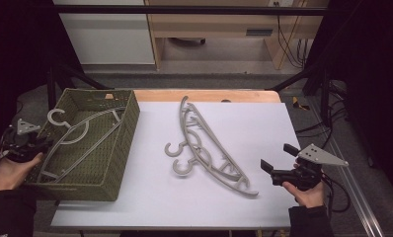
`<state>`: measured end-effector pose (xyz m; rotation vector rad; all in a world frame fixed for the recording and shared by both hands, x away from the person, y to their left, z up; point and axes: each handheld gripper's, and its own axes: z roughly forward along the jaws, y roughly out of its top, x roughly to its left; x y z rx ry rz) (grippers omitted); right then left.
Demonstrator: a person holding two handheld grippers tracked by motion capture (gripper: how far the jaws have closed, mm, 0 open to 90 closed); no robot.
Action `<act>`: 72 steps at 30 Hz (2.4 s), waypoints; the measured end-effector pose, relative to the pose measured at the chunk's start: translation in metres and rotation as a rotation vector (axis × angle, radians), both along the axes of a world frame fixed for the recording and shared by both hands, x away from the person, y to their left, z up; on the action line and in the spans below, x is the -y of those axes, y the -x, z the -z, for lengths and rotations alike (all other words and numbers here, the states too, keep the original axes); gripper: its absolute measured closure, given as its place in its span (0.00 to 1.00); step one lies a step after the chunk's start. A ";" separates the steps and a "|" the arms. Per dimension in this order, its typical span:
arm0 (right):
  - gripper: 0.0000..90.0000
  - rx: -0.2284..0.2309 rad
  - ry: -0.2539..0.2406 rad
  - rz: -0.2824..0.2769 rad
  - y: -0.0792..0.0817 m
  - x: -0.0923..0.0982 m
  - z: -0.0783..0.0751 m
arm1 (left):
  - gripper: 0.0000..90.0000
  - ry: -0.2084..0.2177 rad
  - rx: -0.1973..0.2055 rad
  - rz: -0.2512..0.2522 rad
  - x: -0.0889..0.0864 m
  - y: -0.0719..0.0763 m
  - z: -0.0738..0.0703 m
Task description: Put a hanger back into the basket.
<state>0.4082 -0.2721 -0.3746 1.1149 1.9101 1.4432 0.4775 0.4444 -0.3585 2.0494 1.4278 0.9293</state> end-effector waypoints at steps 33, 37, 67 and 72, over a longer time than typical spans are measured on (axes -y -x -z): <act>0.01 0.004 -0.008 -0.006 0.001 0.001 -0.001 | 0.08 0.460 0.286 0.300 0.168 0.054 -0.012; 0.01 -0.002 -0.002 -0.013 0.000 -0.001 0.000 | 0.08 0.469 0.268 0.317 0.187 0.058 -0.001; 0.02 -0.012 0.000 -0.023 -0.001 -0.007 0.003 | 0.09 0.434 0.061 0.476 0.325 0.054 0.056; 0.02 -0.012 0.001 -0.027 -0.001 -0.007 0.003 | 0.11 0.416 0.039 0.488 0.343 0.052 0.066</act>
